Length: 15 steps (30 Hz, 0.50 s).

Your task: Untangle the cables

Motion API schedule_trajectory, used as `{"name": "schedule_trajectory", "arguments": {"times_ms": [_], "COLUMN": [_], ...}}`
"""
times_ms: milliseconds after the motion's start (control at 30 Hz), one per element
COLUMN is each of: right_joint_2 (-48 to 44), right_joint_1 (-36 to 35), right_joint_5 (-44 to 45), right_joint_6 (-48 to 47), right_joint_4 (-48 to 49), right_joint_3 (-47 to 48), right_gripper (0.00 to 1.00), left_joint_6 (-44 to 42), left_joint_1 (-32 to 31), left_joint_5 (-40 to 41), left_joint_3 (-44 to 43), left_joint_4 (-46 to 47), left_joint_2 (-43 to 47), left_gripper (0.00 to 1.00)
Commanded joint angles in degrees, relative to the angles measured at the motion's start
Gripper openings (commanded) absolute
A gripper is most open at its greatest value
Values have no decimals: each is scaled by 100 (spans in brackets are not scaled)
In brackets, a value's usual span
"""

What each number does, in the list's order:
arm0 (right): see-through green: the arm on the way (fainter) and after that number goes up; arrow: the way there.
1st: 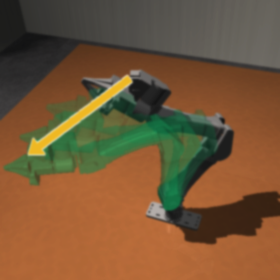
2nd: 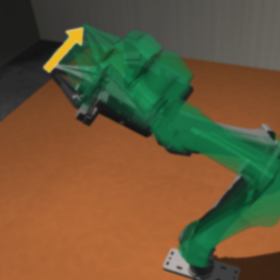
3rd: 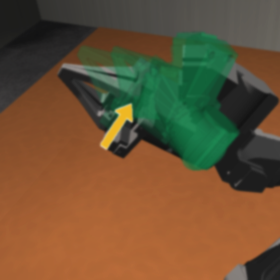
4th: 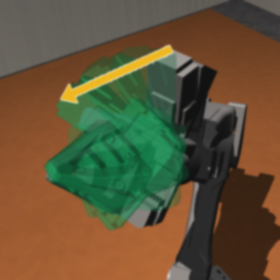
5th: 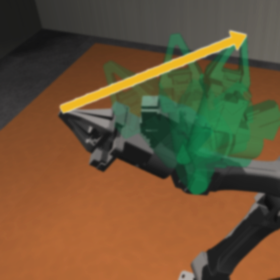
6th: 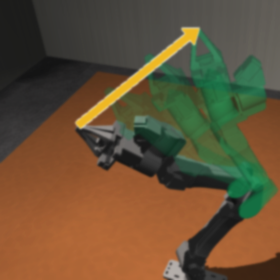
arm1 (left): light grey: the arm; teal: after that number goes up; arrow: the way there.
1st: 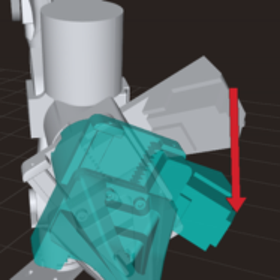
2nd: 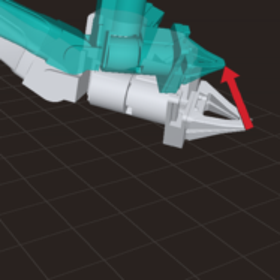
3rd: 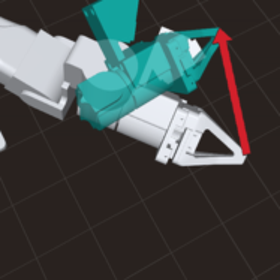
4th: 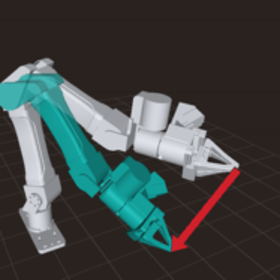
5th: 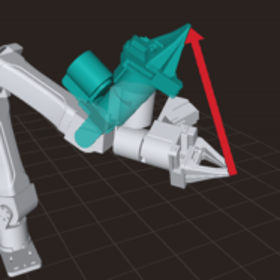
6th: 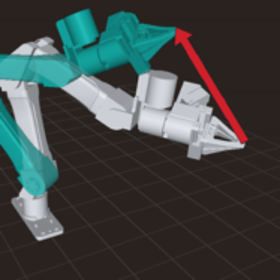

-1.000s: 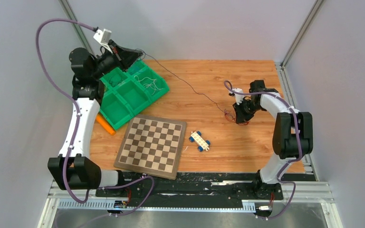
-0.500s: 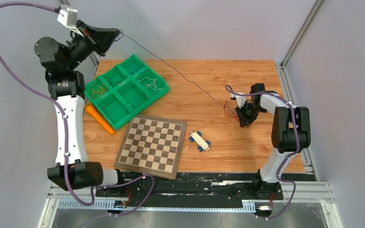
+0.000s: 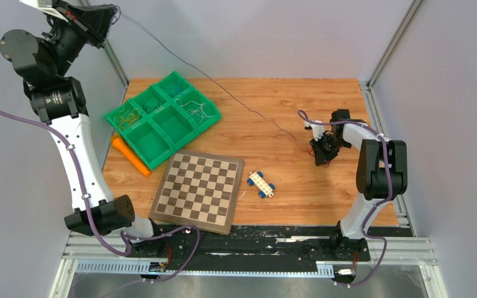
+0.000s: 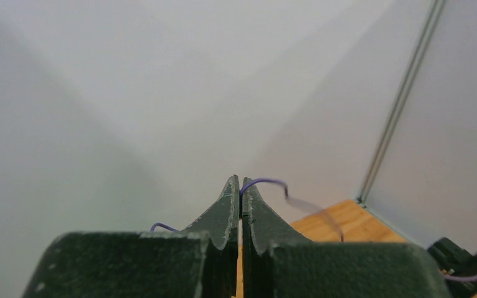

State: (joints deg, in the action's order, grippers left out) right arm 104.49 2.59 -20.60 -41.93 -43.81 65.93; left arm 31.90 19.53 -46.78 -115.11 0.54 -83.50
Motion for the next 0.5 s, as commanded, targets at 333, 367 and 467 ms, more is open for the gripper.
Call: {"name": "schedule_trajectory", "arguments": {"times_ms": [333, 367, 467], "right_joint_2": [274, 274, 274], "right_joint_1": [560, 565, 565], "right_joint_5": [711, 692, 576], "right_joint_6": [-421, -410, -320], "right_joint_4": [161, 149, 104], "right_joint_3": [-243, -223, -147], "right_gripper": [5, 5, 5], "left_joint_6": [547, 595, 555], "left_joint_1": [871, 874, 884], "left_joint_5": [126, 5, 46], "left_joint_3": [-1264, -1162, -879], "left_joint_4": [276, 385, 496], "left_joint_2": [-453, -422, -285], "left_gripper": [0, 0, 0]}}
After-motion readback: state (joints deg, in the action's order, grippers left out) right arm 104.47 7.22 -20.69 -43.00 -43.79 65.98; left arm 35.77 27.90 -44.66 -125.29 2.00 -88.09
